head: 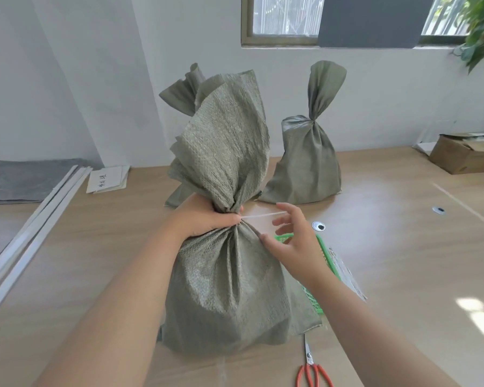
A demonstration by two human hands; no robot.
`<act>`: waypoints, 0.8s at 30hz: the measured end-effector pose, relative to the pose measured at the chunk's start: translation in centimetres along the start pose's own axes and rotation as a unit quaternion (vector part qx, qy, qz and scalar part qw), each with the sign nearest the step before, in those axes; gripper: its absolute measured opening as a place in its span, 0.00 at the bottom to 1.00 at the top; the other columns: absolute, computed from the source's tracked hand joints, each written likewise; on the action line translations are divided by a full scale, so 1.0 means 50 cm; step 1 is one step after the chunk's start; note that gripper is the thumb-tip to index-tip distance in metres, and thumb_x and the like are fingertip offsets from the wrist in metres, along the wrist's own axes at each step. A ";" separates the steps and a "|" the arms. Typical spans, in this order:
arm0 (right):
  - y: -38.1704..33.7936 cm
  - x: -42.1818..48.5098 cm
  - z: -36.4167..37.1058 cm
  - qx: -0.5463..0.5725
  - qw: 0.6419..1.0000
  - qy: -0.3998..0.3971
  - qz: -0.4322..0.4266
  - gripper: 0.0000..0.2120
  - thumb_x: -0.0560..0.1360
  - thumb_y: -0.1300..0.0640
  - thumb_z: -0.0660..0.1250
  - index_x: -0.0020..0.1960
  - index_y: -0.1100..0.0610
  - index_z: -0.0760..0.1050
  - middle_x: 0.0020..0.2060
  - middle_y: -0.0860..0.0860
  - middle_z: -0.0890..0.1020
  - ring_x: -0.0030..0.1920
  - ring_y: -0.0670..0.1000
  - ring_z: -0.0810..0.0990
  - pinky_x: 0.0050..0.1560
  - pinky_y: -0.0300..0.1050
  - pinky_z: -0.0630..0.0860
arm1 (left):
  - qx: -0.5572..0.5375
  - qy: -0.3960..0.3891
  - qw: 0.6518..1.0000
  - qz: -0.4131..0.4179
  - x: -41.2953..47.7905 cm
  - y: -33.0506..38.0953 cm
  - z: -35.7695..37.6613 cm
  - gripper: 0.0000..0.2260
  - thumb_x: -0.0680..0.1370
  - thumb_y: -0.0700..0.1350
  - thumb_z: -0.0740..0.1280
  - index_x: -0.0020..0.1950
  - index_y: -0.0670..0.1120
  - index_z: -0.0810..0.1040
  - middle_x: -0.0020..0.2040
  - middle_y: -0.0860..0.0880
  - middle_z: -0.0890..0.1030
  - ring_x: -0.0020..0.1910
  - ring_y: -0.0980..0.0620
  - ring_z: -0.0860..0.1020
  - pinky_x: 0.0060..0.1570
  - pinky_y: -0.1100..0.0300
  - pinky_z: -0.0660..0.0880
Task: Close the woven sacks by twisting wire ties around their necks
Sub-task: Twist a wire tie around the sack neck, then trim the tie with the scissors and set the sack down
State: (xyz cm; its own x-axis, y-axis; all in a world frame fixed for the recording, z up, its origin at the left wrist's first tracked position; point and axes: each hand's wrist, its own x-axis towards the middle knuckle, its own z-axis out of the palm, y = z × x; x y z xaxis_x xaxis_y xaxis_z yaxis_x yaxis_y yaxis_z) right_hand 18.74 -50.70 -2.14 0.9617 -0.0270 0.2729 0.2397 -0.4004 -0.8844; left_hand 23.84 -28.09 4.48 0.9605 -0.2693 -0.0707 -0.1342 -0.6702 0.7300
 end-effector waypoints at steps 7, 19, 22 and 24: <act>0.064 -0.077 -0.002 0.021 0.997 0.036 0.064 0.23 0.71 0.46 0.75 0.63 0.44 0.72 0.51 0.45 0.79 0.53 0.46 0.77 0.53 0.44 0.75 | 0.004 0.001 1.000 0.022 0.009 0.002 -0.003 0.13 0.74 0.52 0.76 0.58 0.55 0.85 0.57 0.56 0.84 0.58 0.58 0.79 0.60 0.62 0.72; 0.215 -0.241 0.011 0.009 0.983 0.015 0.180 0.32 0.60 0.36 0.76 0.61 0.44 0.74 0.50 0.46 0.78 0.50 0.45 0.77 0.50 0.38 0.74 | -0.003 0.019 1.000 0.023 0.020 -0.004 0.000 0.25 0.60 0.65 0.72 0.52 0.56 0.86 0.51 0.57 0.86 0.55 0.57 0.81 0.64 0.53 0.76; 0.253 -0.282 0.020 -0.016 0.978 -0.002 0.209 0.35 0.58 0.37 0.76 0.62 0.45 0.73 0.51 0.46 0.77 0.51 0.44 0.76 0.49 0.35 0.71 | 0.001 0.023 0.999 0.026 0.025 -0.005 0.001 0.16 0.67 0.59 0.76 0.53 0.55 0.86 0.52 0.55 0.86 0.56 0.55 0.81 0.65 0.50 0.75; 0.284 -0.309 0.025 -0.035 0.971 -0.014 0.236 0.33 0.61 0.42 0.79 0.62 0.45 0.72 0.51 0.47 0.77 0.51 0.43 0.76 0.49 0.33 0.70 | -0.001 0.022 0.999 0.030 0.026 -0.003 -0.001 0.17 0.66 0.60 0.76 0.52 0.56 0.86 0.52 0.56 0.86 0.56 0.55 0.81 0.65 0.50 0.75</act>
State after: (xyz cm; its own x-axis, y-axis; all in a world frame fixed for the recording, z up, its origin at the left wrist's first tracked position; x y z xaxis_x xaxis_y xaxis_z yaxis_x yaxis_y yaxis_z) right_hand 7.46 -54.83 -19.35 0.9657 -0.1973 -0.1687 -0.2376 -0.4102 -0.8805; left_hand 25.12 -28.33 4.30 0.9605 -0.2783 0.0028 -0.1913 -0.6530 0.7328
